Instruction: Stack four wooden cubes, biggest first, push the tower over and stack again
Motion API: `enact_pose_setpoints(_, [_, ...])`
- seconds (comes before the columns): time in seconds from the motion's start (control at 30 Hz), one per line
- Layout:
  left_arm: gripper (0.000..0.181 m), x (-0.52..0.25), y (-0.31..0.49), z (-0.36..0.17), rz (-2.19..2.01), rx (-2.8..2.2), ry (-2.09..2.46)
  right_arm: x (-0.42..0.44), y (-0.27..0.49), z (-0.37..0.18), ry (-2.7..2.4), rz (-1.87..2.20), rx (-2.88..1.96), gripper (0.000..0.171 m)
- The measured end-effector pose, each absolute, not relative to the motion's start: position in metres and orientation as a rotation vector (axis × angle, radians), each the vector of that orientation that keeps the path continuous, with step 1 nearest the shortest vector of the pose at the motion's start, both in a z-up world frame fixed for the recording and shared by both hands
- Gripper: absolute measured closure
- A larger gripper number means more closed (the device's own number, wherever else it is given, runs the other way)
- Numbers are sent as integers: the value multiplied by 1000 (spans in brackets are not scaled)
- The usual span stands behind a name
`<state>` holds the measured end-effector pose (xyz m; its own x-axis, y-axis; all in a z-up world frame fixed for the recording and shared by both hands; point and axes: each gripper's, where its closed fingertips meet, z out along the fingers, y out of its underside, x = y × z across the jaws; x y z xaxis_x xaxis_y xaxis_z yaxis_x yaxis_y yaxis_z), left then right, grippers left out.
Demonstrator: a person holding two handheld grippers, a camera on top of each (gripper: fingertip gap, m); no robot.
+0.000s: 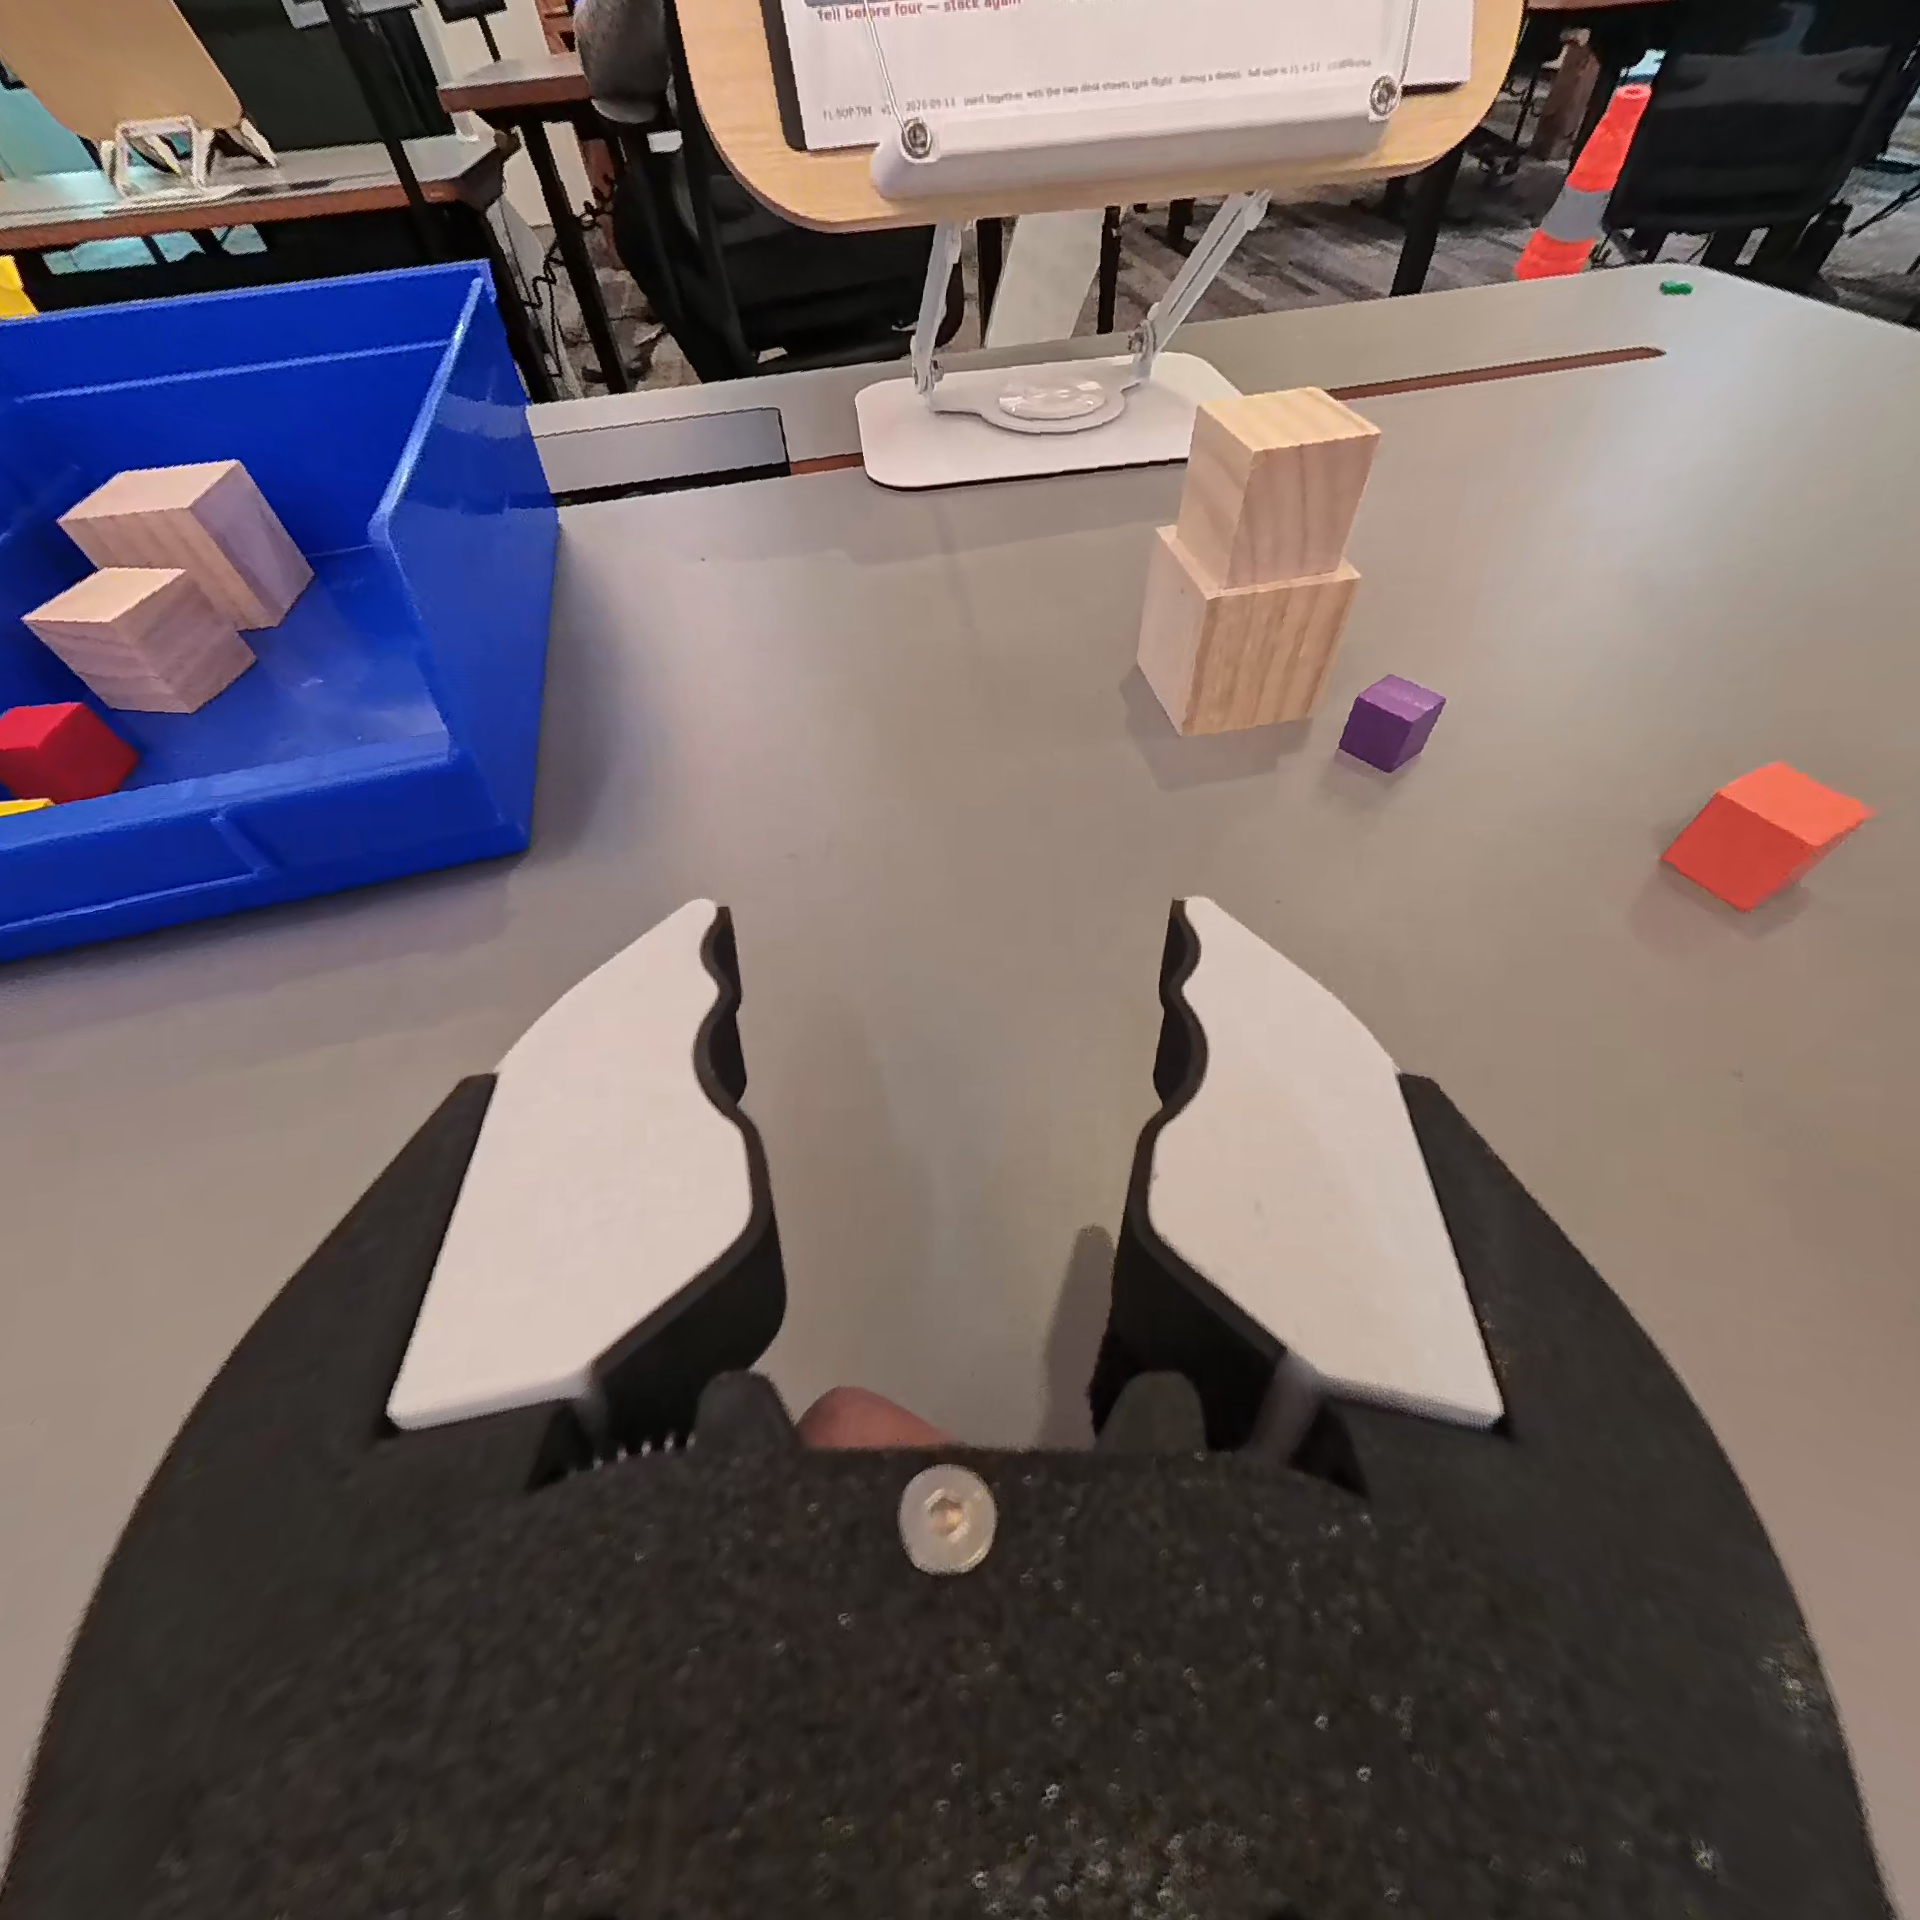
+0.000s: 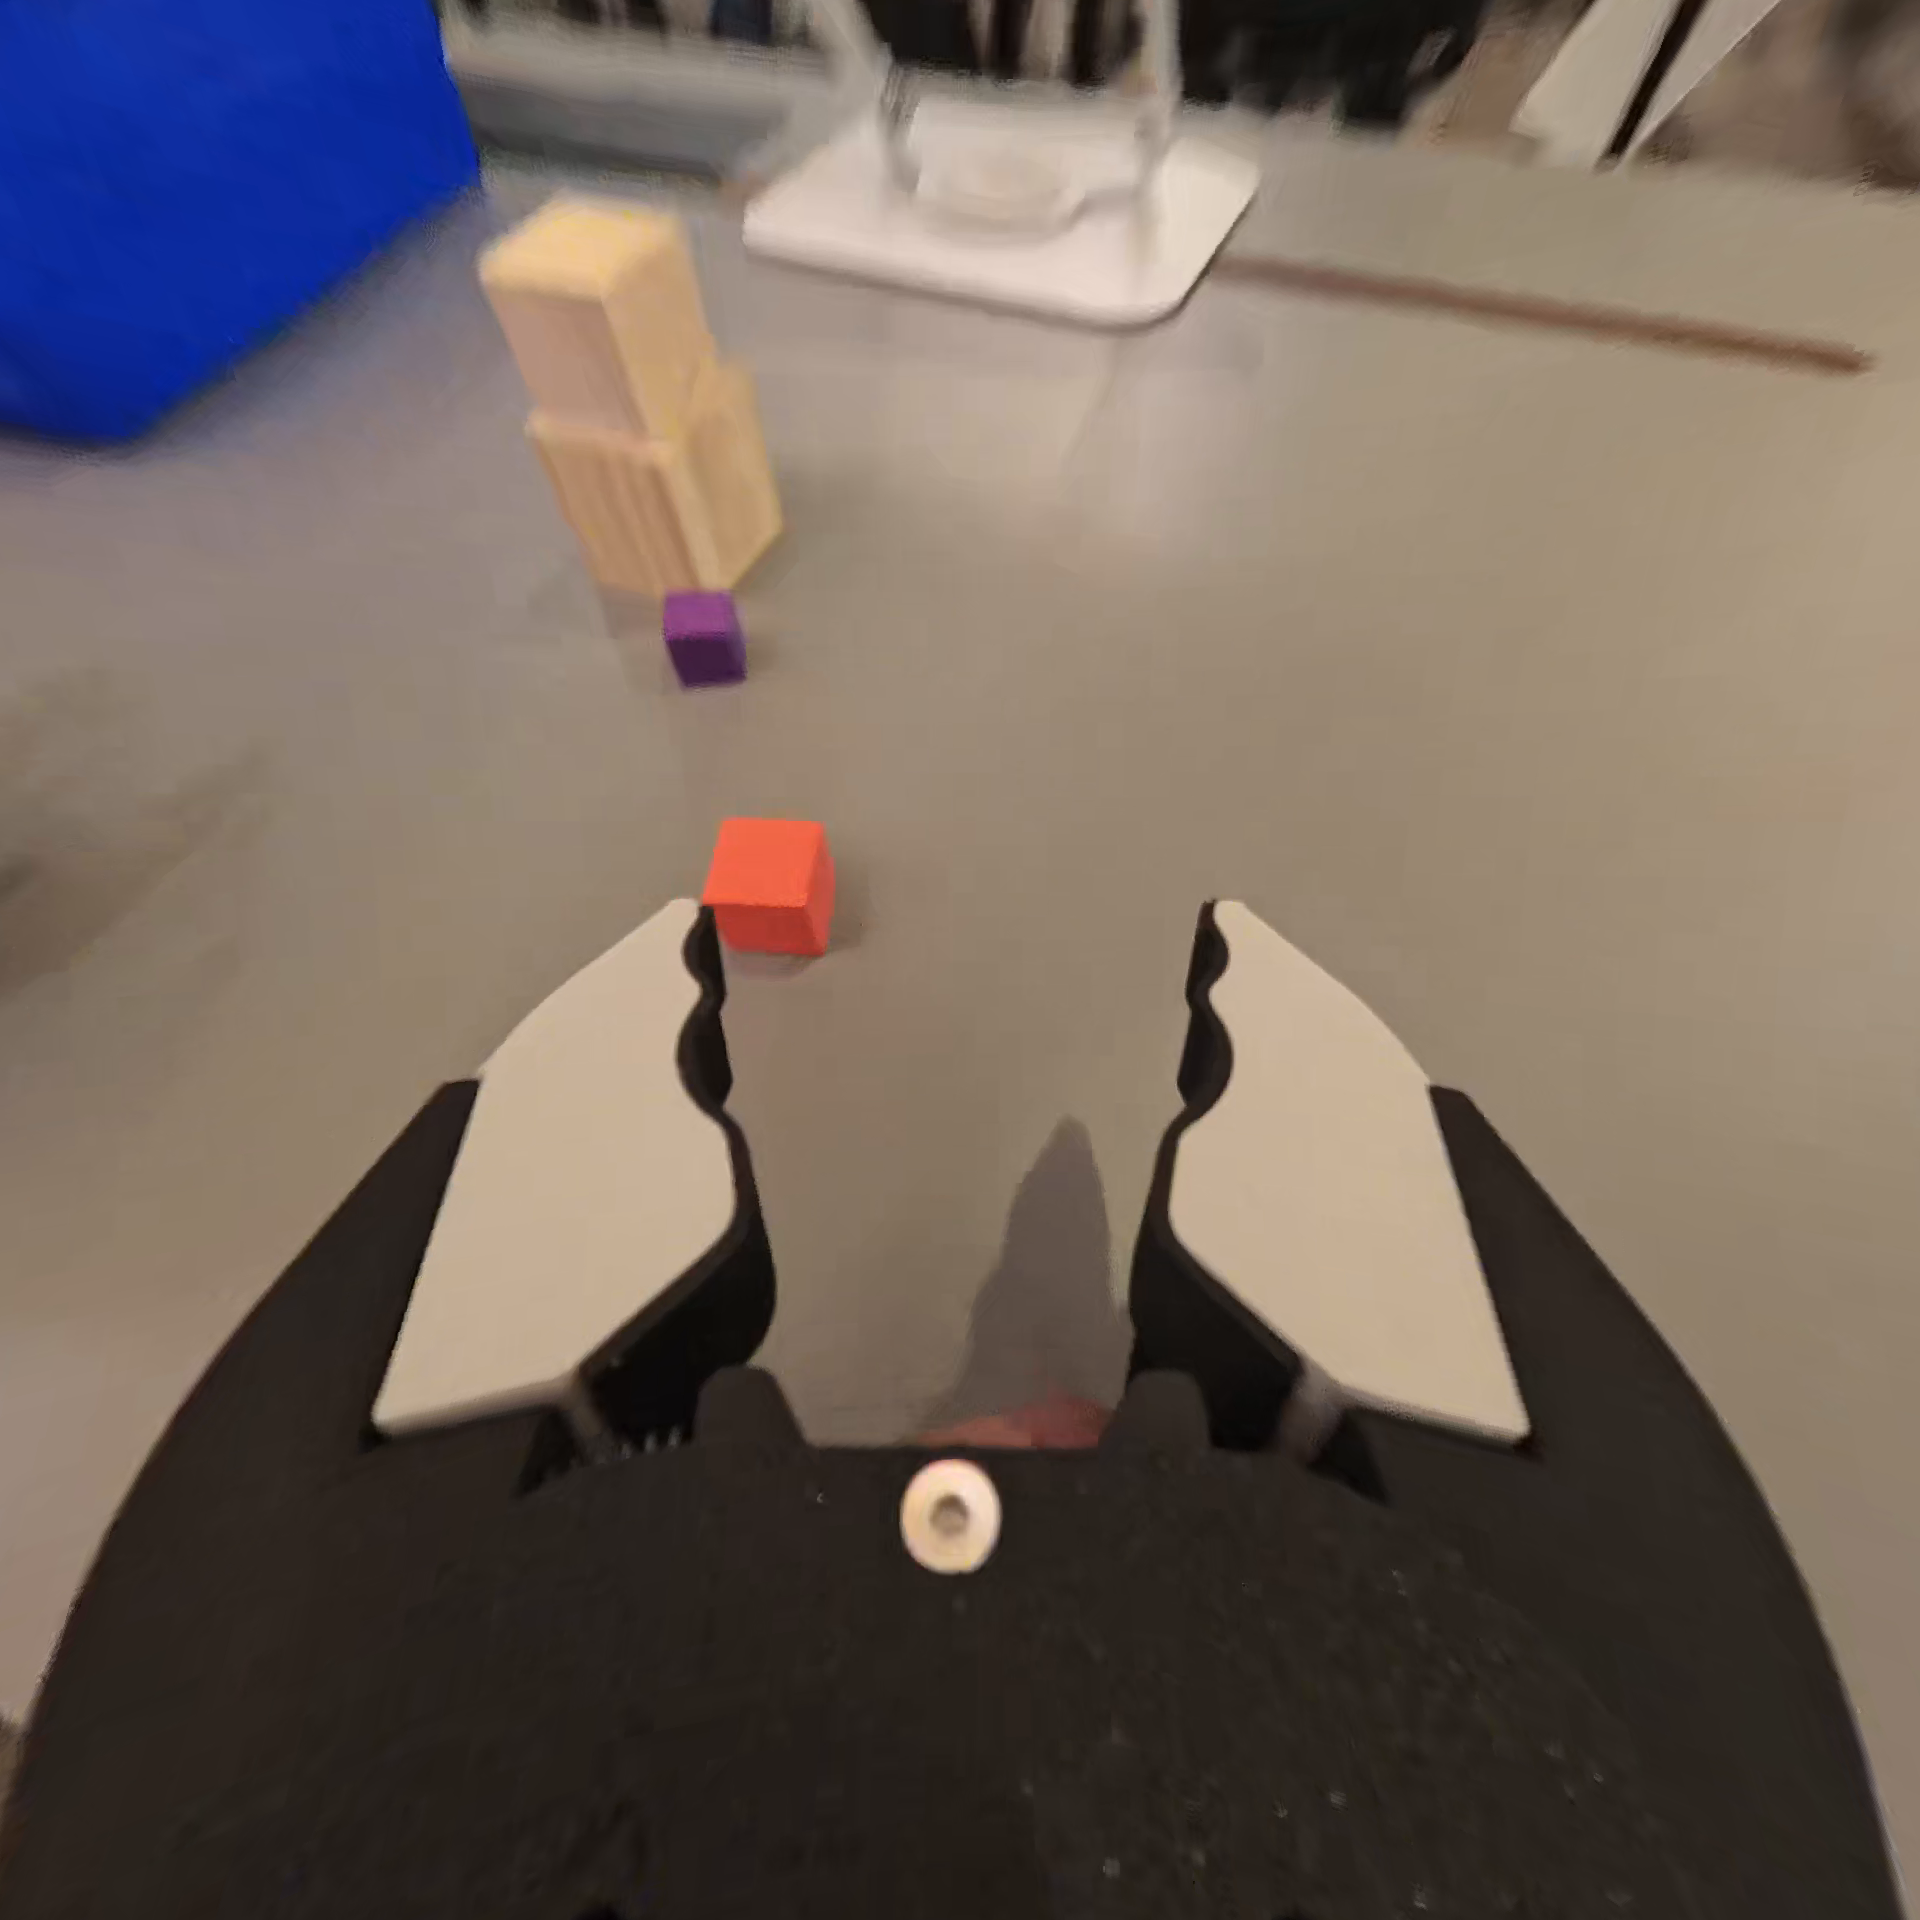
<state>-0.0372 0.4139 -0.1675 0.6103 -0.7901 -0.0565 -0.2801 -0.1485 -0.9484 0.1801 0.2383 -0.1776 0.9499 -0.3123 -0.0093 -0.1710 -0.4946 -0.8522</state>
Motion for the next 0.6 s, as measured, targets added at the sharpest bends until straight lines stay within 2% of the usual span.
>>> enact_pose_setpoints(0.23, [105,-38,414,-165,-600,-1711,872,156,276,-209,244,-164,-2452,97])
enact_pose_setpoints(0.37, [105,-37,415,-168,-645,-1747,872,149,287,-220,295,-114,-2505,103])
enact_pose_setpoints(0.5, [105,-38,414,-167,-687,-1747,864,148,290,-231,320,-113,-2553,115])
enact_pose_setpoints(0.6, [106,-38,414,-166,-701,-1745,865,146,292,-240,329,-100,-2579,117])
